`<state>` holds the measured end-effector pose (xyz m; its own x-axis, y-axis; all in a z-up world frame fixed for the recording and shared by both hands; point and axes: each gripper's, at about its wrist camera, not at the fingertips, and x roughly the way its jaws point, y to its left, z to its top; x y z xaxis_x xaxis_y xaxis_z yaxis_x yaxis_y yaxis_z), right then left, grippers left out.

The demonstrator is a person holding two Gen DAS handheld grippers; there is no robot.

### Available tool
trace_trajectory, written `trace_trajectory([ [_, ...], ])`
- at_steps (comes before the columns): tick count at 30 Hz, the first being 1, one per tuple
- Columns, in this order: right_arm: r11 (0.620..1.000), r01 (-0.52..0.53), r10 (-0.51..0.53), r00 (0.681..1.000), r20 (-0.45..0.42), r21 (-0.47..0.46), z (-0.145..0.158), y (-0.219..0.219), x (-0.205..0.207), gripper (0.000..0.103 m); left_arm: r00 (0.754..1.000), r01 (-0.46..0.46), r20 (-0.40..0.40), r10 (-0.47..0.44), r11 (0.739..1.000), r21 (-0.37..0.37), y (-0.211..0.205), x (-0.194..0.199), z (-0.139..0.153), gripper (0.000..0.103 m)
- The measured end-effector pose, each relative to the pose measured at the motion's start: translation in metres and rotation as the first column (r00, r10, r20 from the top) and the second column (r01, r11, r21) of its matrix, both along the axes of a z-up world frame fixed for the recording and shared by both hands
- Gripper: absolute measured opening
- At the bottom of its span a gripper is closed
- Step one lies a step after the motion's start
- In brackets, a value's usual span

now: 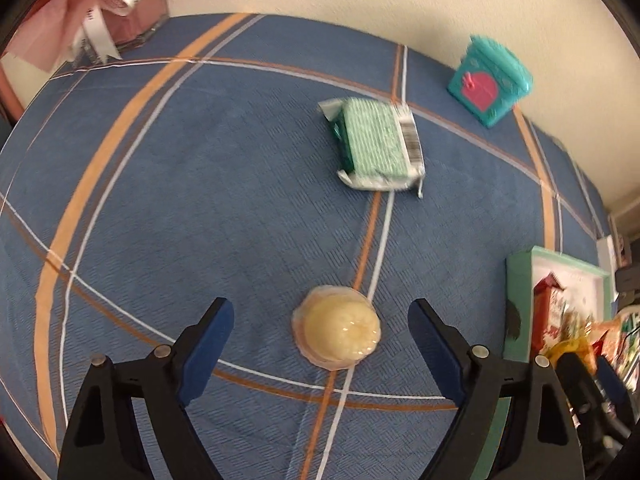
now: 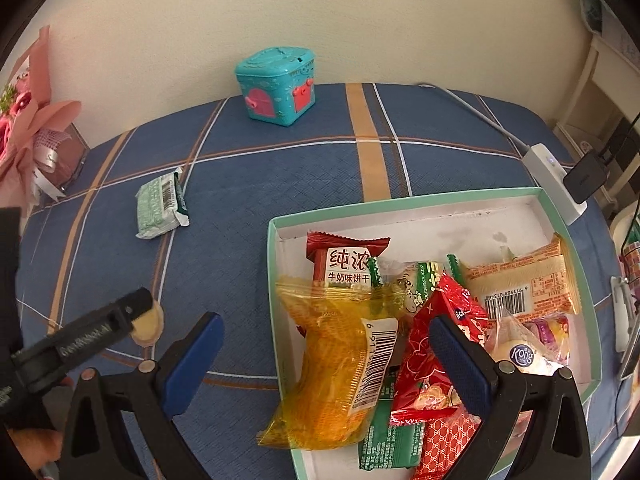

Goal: Organize snacks
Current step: 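Grasp the round pudding cup with left tool while right tool grasps green biscuit pack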

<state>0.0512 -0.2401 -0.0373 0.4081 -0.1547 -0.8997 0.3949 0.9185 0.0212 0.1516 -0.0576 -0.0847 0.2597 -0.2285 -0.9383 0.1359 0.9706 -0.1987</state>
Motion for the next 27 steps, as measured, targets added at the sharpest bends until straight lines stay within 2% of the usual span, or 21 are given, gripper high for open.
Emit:
trace_trajectory([
  [6, 1.0, 0.001, -0.001, 1.0, -0.006, -0.021, 0.001, -0.001, 0.001, 0.103, 0.999, 0.037, 0.008, -0.037, 0.996, 0.086, -0.016, -0.003, -0.009, 0.088],
  [9, 1.0, 0.001, -0.001, 1.0, -0.007, -0.027, 0.001, 0.0, 0.001, 0.103, 0.999, 0.045, 0.025, -0.048, 0.991, 0.126, -0.02, -0.005, -0.007, 0.077],
  [11, 1.0, 0.002, -0.002, 1.0, -0.007, -0.026, 0.001, 0.0, 0.001, 0.103, 0.999, 0.043, 0.027, -0.046, 0.992, 0.121, -0.019, -0.006, -0.006, 0.072],
  [13, 1.0, 0.006, -0.006, 1.0, -0.006, -0.024, 0.001, -0.001, 0.001, 0.103, 0.998, 0.037, 0.04, -0.042, 0.992, 0.123, -0.018, -0.005, -0.004, 0.059],
  [15, 1.0, 0.008, -0.008, 1.0, -0.006, -0.026, 0.002, -0.001, 0.0, 0.103, 0.998, 0.029, 0.046, -0.035, 0.993, 0.112, -0.01, -0.002, -0.002, 0.05],
  [22, 0.999, 0.005, -0.006, 1.0, -0.021, -0.047, 0.0, 0.002, 0.002, 0.103, 0.998, 0.05, 0.042, -0.054, 0.995, 0.084, -0.002, 0.002, 0.0, 0.046],
  [23, 0.999, 0.003, -0.004, 1.0, -0.021, -0.048, 0.0, 0.002, 0.002, 0.103, 0.998, 0.047, 0.042, -0.05, 0.996, 0.079, 0.001, 0.0, -0.003, 0.042],
  [27, 0.998, -0.015, 0.015, 1.0, -0.006, -0.063, 0.008, 0.01, 0.005, 0.103, 1.0, 0.019, 0.025, -0.02, 1.0, 0.011, 0.013, 0.004, -0.003, 0.041],
])
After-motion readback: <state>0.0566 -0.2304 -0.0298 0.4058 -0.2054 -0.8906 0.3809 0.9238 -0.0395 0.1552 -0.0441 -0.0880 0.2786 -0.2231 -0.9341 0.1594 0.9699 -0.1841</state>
